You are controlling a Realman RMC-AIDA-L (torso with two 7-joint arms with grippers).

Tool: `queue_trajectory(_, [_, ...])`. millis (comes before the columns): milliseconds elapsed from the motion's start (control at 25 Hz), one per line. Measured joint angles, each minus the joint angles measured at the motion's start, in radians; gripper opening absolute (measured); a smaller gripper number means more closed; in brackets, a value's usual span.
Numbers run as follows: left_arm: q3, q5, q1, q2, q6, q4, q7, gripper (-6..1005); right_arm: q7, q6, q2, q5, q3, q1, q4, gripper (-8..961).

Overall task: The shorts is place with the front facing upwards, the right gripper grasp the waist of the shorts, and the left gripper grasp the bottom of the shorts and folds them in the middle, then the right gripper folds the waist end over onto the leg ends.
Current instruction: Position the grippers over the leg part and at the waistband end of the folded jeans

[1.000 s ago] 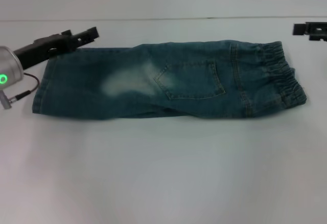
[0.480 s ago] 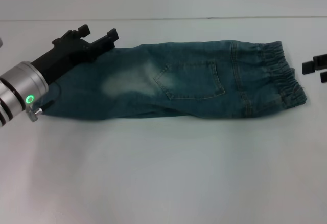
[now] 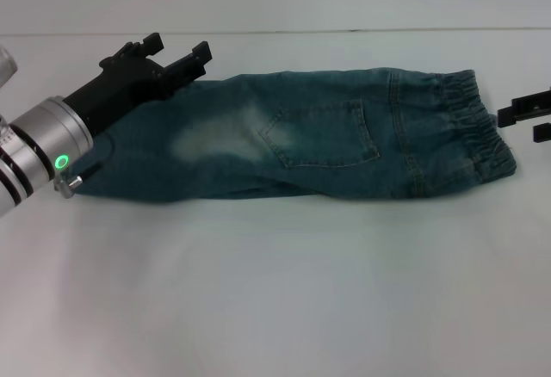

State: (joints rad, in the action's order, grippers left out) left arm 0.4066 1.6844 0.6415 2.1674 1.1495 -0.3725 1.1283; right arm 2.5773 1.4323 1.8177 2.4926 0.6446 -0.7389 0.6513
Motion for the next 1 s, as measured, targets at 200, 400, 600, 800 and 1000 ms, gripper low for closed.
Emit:
queue_trajectory(200, [0.000, -0.001, 0.000, 0.001, 0.001, 0.005, -0.002, 937, 0.000, -0.107, 0.015, 0.000, 0.054, -0.031, -0.067, 833])
queue_trajectory(400, [0.000, -0.002, -0.001, 0.002, 0.002, 0.012, -0.004, 936, 0.018, -0.153, 0.027, 0.009, 0.066, -0.058, -0.081, 826])
queue_trajectory(600, [0.000, -0.002, -0.002, 0.002, 0.006, 0.013, -0.004, 936, 0.042, -0.155, 0.025, 0.054, 0.075, -0.078, -0.082, 823])
queue_trajectory(800, [-0.001, -0.002, -0.004, 0.003, 0.013, 0.014, -0.004, 937, 0.043, -0.155, 0.028, 0.059, 0.104, -0.084, -0.096, 823])
queue_trajectory(1000, [-0.004, -0.002, -0.005, 0.003, 0.015, 0.025, -0.010, 937, 0.038, -0.163, 0.035, 0.060, 0.114, -0.085, -0.106, 818])
